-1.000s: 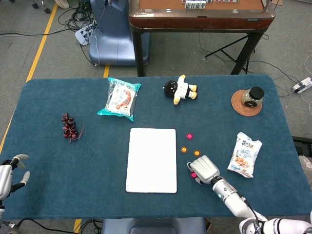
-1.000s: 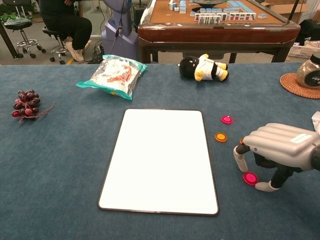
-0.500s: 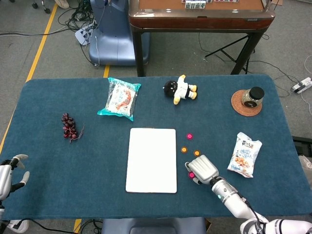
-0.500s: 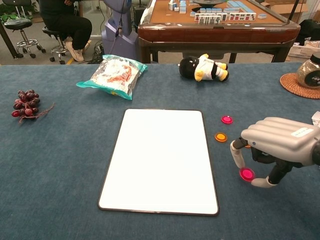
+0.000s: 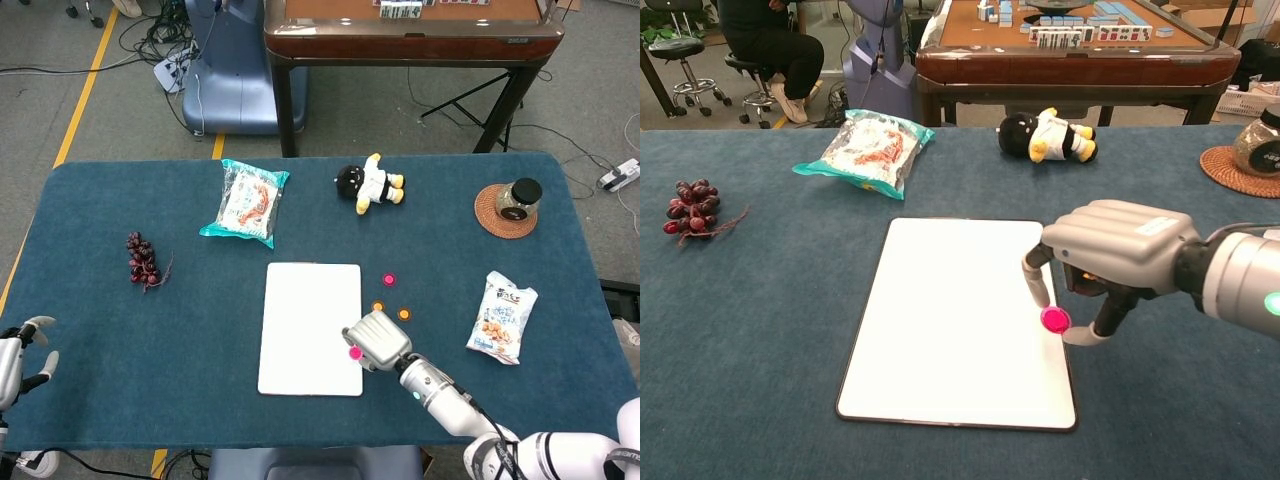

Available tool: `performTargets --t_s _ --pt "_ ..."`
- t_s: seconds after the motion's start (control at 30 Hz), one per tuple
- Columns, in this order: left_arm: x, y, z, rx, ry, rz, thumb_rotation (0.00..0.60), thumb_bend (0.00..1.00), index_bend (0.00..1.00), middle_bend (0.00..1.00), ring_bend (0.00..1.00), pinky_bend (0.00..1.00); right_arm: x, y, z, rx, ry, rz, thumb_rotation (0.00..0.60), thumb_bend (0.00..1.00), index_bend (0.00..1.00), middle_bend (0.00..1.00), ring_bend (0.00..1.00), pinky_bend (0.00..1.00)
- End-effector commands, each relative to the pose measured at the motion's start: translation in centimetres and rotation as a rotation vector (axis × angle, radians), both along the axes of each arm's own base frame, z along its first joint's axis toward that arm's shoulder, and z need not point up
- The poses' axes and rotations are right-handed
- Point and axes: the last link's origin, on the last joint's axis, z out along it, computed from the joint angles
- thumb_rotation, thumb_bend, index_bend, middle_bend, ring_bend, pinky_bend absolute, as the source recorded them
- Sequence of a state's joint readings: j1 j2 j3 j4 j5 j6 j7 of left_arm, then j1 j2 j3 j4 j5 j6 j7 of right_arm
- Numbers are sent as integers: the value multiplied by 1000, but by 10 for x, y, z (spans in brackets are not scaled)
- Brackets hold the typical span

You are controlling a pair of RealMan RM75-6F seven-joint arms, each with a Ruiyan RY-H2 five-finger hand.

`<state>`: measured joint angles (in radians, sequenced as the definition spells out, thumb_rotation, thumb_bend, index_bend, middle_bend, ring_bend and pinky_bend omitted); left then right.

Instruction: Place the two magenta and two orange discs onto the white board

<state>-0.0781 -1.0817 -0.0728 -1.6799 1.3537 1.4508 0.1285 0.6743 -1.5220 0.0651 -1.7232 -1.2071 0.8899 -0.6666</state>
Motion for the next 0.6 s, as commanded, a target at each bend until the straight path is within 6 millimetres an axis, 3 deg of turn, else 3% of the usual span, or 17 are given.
performTargets --t_s 0.03,0.3,0.6 --pt "0 0 1 4 0 1 600 381 388 510 423 627 8 -2 -9 18 3 12 600 264 549 1000 1000 1000" --pt "-1 -1 5 17 -2 4 600 381 388 509 423 627 16 -4 -22 35 14 10 600 122 473 1000 1000 1000" --pt "-1 -1 5 15 0 4 600 382 387 510 423 627 17 -10 -19 18 9 3 600 39 421 1000 1000 1000"
